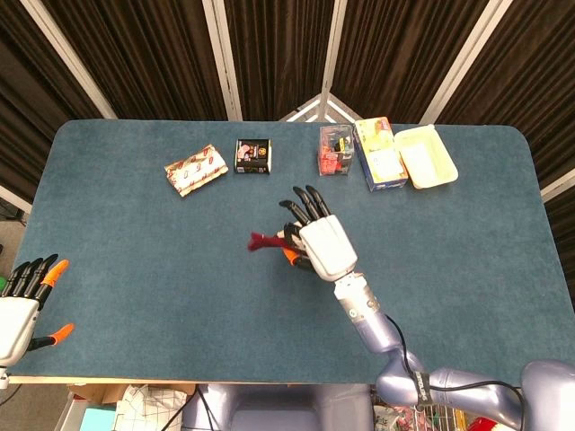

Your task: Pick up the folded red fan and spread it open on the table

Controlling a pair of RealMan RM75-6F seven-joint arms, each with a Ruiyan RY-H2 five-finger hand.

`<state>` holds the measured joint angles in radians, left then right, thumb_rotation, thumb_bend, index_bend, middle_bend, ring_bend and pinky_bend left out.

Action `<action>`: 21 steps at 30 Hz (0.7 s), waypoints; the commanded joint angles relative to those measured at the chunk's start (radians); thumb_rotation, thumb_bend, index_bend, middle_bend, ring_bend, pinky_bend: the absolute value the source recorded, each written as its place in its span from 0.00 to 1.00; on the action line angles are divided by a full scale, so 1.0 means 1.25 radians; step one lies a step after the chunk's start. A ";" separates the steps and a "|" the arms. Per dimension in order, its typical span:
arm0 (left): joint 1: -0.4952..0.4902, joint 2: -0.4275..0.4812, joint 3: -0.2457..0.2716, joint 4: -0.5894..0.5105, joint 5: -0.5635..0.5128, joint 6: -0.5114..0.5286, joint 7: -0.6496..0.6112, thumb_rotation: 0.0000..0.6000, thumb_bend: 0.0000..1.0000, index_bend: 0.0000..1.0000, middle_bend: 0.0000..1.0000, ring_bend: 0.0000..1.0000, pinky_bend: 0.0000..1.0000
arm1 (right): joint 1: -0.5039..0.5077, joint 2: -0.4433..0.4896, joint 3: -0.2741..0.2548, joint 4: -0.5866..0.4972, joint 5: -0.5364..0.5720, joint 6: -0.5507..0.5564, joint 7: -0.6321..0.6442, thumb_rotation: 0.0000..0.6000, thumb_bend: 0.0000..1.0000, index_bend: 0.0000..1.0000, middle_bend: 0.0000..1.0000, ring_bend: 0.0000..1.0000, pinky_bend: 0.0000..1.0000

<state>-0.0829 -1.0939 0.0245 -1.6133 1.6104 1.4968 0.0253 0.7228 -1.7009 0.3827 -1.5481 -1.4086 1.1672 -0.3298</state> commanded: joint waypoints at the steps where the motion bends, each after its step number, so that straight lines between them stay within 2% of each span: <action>1: -0.010 0.005 -0.007 -0.012 0.002 -0.006 0.020 1.00 0.00 0.00 0.00 0.00 0.00 | 0.023 0.019 0.038 -0.036 0.045 -0.017 -0.035 1.00 0.45 0.70 0.24 0.00 0.00; 5: -0.042 0.017 -0.035 -0.045 -0.006 -0.028 0.045 1.00 0.03 0.00 0.00 0.00 0.00 | 0.047 0.034 0.073 -0.068 0.089 -0.027 -0.063 1.00 0.45 0.70 0.24 0.00 0.00; 10: -0.115 0.031 -0.100 -0.100 -0.060 -0.101 0.067 1.00 0.09 0.02 0.00 0.00 0.00 | 0.075 0.042 0.094 -0.089 0.127 -0.037 -0.078 1.00 0.45 0.70 0.24 0.00 0.00; 16: -0.261 0.014 -0.210 -0.108 -0.146 -0.228 0.150 1.00 0.15 0.07 0.00 0.00 0.00 | 0.097 0.054 0.087 -0.117 0.162 -0.052 -0.086 1.00 0.45 0.70 0.24 0.00 0.00; 21: -0.344 -0.005 -0.256 -0.089 -0.186 -0.289 0.201 1.00 0.22 0.11 0.00 0.00 0.00 | 0.105 0.070 0.075 -0.141 0.178 -0.058 -0.090 1.00 0.45 0.70 0.24 0.00 0.00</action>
<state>-0.4643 -1.0844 -0.2596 -1.7378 1.4083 1.1776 0.2407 0.8512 -1.6182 0.4807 -1.7183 -1.1891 1.0970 -0.4400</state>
